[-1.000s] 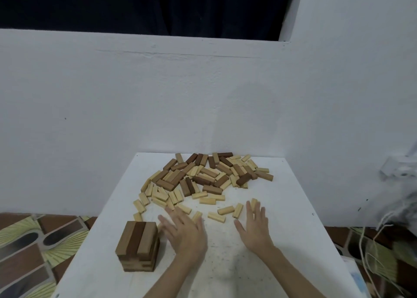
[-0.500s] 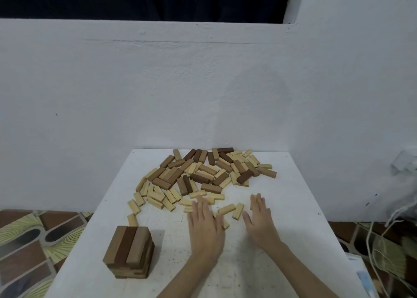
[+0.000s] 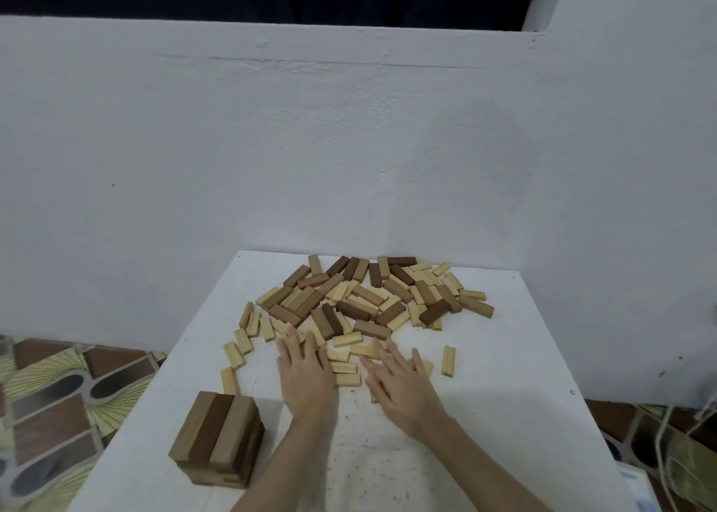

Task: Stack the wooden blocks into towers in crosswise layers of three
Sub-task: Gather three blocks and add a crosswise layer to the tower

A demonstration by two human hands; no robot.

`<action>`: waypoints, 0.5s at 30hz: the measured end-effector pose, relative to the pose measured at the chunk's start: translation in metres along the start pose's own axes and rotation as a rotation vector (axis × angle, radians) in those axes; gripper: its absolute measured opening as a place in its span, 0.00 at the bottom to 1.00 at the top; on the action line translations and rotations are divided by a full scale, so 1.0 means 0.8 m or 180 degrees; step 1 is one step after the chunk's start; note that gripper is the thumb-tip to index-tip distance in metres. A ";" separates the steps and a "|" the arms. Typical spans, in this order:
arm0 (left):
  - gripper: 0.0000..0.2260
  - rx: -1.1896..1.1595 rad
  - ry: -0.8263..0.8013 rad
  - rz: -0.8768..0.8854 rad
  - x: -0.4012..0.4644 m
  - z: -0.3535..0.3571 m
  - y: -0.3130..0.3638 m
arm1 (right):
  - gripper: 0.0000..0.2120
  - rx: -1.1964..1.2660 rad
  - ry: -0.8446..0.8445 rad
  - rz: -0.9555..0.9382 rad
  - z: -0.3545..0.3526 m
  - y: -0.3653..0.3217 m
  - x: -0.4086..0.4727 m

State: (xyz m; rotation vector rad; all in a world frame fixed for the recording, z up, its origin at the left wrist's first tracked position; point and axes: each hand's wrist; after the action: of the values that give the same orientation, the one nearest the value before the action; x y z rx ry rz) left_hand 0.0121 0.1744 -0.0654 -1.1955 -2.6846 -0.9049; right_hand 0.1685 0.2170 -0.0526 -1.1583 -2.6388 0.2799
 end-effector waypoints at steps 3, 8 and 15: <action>0.27 0.0128 0.0087 0.0428 -0.016 0.008 0.007 | 0.33 -0.0259 0.0305 0.0029 -0.008 0.021 -0.015; 0.21 0.0134 -0.0400 0.0732 -0.048 -0.005 0.040 | 0.29 -0.0446 0.0921 0.0022 -0.008 0.064 -0.046; 0.27 -0.0794 -0.0836 0.1081 -0.091 0.009 0.072 | 0.30 -0.0467 0.1546 0.0445 -0.009 0.110 -0.057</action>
State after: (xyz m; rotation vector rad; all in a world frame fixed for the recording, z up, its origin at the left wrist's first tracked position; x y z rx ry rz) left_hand 0.1041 0.1604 -0.0641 -1.8732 -2.4791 -1.1147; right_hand 0.2620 0.2424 -0.0764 -1.2679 -2.1854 -0.1587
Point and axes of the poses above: each hand's wrist, its own x-axis towards the middle knuckle, its own z-axis out of the palm, y = z × x, and after that the axes turned 8 degrees about y, right-handed
